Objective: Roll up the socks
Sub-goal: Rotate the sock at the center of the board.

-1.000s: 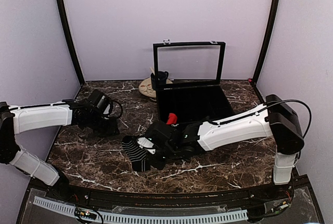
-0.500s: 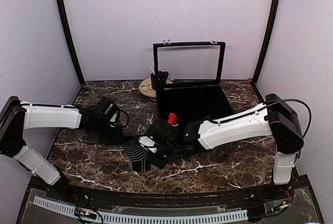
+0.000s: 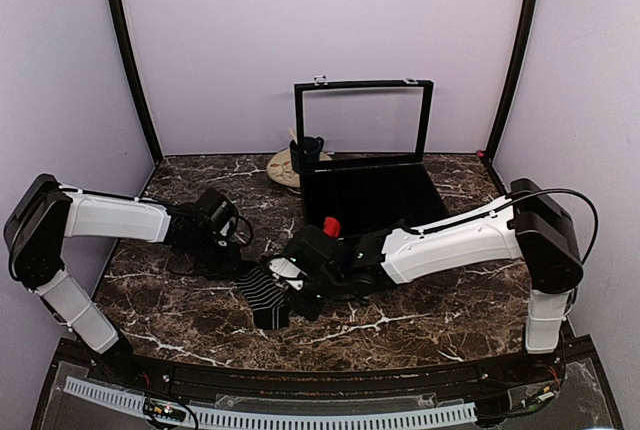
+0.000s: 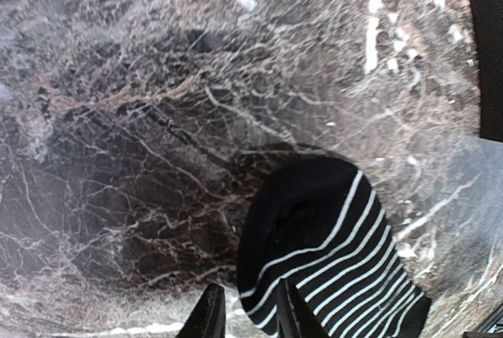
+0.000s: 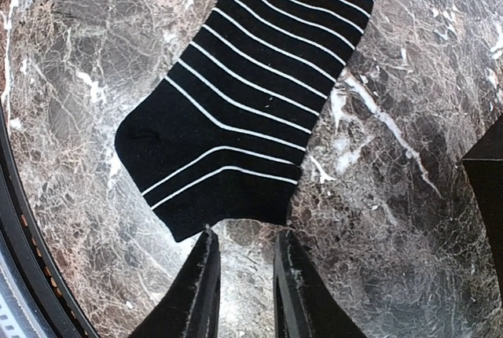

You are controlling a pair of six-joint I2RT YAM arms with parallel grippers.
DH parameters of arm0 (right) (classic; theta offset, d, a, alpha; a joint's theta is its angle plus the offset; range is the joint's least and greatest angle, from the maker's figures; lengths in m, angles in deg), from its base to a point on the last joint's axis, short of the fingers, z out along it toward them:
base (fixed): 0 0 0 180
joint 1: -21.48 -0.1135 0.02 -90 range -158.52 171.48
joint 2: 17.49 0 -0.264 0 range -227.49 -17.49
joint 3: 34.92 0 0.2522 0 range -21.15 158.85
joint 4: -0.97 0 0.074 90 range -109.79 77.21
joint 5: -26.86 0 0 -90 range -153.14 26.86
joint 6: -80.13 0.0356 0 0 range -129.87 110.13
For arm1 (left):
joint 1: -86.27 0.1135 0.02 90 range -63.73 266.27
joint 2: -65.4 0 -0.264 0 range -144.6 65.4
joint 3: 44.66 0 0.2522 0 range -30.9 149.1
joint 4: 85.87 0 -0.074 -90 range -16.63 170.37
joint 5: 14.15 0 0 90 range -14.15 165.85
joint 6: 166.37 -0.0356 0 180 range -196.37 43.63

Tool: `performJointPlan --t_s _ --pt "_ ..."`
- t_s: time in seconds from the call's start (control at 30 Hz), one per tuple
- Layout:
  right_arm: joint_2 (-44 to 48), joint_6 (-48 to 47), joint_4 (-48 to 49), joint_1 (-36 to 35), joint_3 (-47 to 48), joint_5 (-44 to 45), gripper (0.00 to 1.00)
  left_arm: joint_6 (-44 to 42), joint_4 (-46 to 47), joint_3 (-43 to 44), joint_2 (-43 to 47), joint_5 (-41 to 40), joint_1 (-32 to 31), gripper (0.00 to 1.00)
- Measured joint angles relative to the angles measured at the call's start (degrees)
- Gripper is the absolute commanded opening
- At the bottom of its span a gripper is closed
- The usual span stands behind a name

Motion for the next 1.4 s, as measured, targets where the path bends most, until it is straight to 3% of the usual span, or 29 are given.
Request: performJointPlan --t_s 0.13,0.27,0.73,1.1,1.3,1.4 --pt "0.0 0.0 0.0 0.3 0.0 -0.2 0.23 -0.1 0.2 0.0 -1.5 0.2 0.0 0.21" --pt "0.0 0.1 0.0 0.7 -0.3 -0.4 0.23 -0.5 0.5 0.2 -2.2 0.2 0.0 0.01" --pt "0.0 0.0 0.0 1.6 -0.7 -1.4 0.23 -9.5 3.6 3.5 -5.2 -0.5 3.4 0.00" --pt "-1.1 -2.1 -0.4 1.6 0.7 -2.8 0.25 -22.8 7.3 14.0 -13.6 5.7 8.2 0.00" --pt "-1.7 -5.0 -1.3 1.7 1.9 -2.6 0.34 -27.3 7.5 16.6 -17.3 10.0 8.2 0.12" --pt "-1.9 -7.7 -2.3 1.6 2.9 -2.3 0.39 -27.8 7.3 16.6 -17.2 11.0 8.2 0.25"
